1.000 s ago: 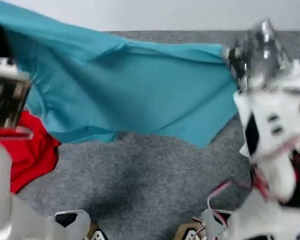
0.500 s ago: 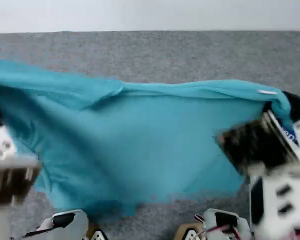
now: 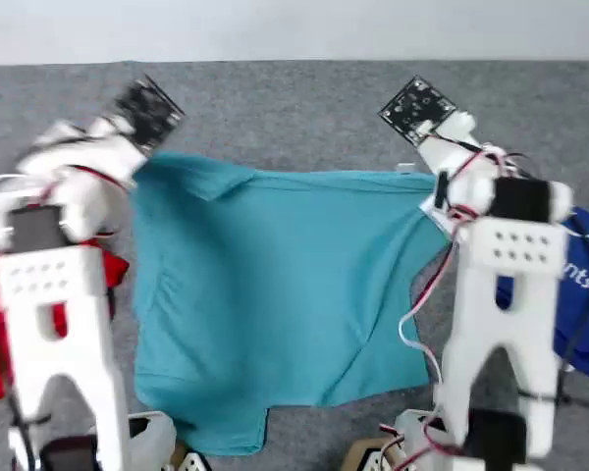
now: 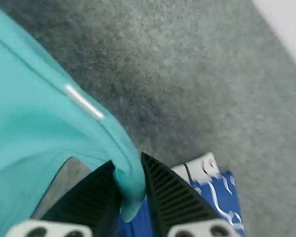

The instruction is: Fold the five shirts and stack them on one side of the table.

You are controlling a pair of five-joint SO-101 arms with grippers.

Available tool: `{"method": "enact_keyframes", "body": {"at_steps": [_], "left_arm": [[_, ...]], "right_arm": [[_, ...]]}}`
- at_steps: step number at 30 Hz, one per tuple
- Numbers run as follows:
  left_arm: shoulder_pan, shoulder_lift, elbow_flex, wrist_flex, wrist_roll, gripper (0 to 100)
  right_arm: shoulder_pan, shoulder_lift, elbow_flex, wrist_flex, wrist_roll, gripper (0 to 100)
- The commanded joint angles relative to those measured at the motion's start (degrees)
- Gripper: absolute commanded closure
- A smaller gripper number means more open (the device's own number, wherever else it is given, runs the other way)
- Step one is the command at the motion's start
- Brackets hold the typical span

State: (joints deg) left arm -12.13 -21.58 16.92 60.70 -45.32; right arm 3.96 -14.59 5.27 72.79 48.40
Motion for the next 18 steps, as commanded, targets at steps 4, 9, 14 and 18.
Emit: {"method": "enact_keyframes", "body": {"at_steps": [4,9,14,18], "left_arm": [[0.26,15.91,-3.21,-17.41,0.35,100],[0.26,33.32,-23.43,-17.58,2.29,100],[0.35,48.35,-45.32,-17.23,2.29,100],[0.88,58.11,-62.64,-12.48,2.02,100]], "right_arm": [[-0.04,11.12,0.88,-19.21,0.35,98.7],[-0.04,18.42,-2.29,-29.05,0.35,98.7],[-0.13,28.00,-14.59,-33.63,0.44,98.7],[-0.22,37.85,-27.78,-33.01,0.53,98.7]]}}
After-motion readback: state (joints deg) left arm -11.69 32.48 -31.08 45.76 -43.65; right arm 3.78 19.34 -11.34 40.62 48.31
